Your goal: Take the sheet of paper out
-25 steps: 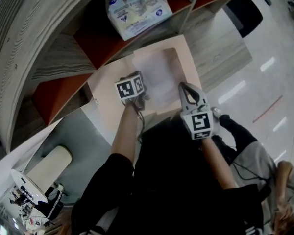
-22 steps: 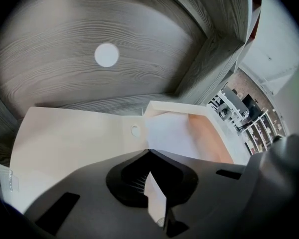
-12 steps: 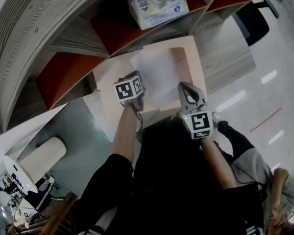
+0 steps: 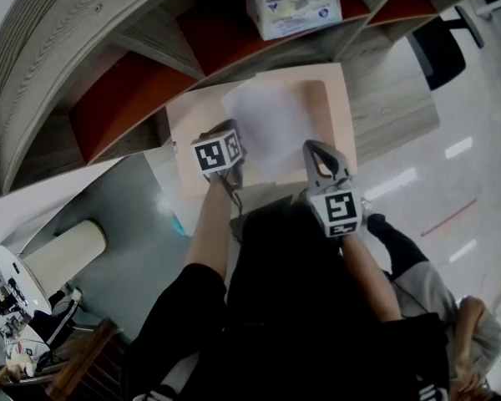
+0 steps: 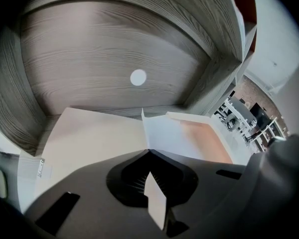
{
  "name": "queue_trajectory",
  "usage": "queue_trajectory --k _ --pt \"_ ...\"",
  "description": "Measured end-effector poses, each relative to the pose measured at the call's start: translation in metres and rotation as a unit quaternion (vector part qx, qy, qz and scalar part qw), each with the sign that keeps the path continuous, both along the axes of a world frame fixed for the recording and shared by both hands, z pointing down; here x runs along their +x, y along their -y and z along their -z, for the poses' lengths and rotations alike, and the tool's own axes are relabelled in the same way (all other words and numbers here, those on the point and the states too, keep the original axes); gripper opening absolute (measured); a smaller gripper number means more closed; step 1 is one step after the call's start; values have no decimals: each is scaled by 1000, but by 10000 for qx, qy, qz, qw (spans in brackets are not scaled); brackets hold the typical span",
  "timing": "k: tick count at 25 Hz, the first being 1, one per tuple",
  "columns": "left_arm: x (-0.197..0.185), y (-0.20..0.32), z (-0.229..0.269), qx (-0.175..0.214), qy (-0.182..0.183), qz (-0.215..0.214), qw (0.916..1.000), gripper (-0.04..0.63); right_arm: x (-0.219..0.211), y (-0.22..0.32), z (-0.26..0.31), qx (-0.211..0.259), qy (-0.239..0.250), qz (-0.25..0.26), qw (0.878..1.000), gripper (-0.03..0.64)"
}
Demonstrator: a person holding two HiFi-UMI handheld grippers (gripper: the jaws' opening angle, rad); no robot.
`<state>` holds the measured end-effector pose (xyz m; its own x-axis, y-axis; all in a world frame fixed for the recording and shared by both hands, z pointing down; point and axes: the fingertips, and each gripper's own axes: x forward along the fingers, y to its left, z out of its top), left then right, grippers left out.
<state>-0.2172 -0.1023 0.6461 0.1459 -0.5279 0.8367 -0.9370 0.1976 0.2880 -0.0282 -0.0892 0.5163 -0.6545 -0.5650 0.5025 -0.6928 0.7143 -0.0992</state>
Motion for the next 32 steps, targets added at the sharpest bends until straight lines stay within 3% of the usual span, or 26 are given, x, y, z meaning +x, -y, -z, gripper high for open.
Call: queue_trajectory --k 13,19,26,32 --pt "-26 -18 41 356 790 -297 9958 43 -27 -9 -3 -59 130 376 9992 17" --pt "-32 -28 71 571 1285 -569 9884 43 -31 -8 -4 -54 156 499 9986 17" --pt "-36 -45 106 810 1599 -728 9811 43 -35 -5 -14 -152 214 712 9971 17" --pt "-31 -48 140 1150 1887 -1006 9701 43 -47 -4 -15 -138 312 998 9944 17"
